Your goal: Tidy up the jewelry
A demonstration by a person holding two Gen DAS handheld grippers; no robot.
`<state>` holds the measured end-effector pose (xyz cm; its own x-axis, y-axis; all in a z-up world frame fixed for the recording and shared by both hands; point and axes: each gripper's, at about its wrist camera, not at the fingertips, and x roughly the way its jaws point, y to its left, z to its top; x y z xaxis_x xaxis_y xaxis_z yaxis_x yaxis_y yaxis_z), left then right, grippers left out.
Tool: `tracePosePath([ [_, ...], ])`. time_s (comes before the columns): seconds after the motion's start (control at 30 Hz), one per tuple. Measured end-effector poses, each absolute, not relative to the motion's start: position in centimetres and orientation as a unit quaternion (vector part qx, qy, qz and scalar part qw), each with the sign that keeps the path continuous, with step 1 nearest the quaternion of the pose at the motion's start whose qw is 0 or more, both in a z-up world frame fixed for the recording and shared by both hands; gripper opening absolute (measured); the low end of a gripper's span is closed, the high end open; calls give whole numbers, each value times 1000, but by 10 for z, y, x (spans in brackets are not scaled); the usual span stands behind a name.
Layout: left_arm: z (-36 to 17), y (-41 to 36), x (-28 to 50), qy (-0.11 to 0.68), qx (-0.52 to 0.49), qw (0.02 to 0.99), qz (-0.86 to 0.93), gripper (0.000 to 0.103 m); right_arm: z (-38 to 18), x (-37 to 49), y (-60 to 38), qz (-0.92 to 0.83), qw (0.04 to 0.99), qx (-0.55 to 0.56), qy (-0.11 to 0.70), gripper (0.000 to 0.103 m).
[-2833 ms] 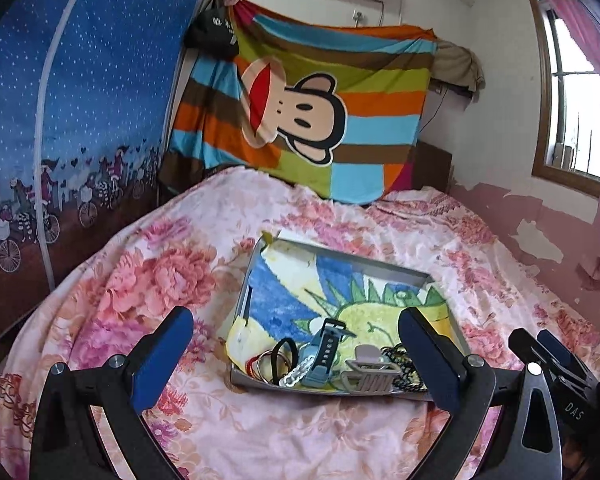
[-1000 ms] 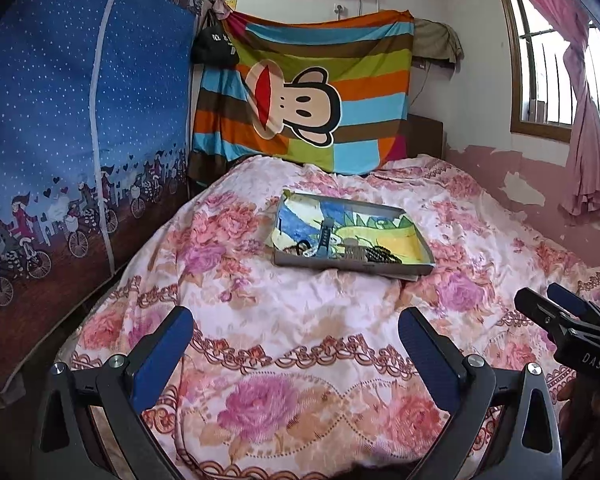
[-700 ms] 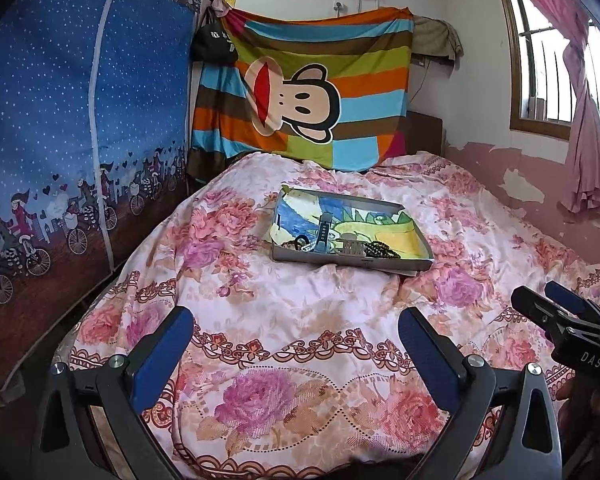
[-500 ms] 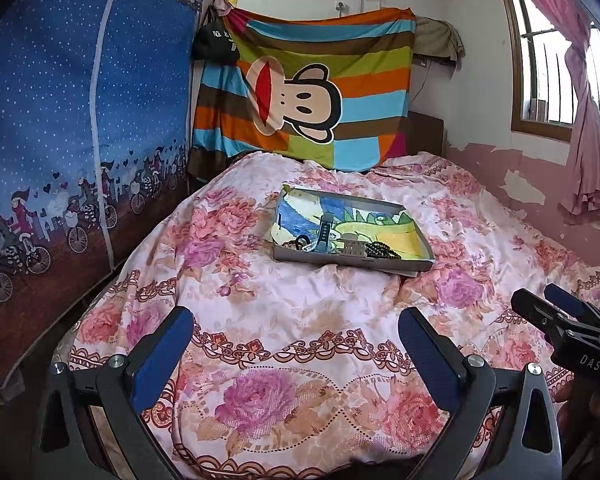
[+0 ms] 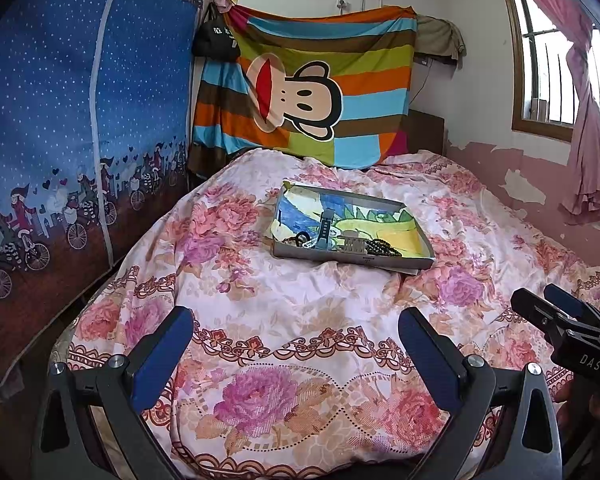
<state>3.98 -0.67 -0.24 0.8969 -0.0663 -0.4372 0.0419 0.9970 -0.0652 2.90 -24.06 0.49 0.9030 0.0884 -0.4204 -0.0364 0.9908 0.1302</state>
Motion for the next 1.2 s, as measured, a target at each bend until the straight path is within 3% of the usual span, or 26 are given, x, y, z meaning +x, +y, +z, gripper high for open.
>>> tracePosePath([
  [1.2,-1,-7,39,227,-28,973,-29,103,4,29,-241,32,973,60,219,102],
])
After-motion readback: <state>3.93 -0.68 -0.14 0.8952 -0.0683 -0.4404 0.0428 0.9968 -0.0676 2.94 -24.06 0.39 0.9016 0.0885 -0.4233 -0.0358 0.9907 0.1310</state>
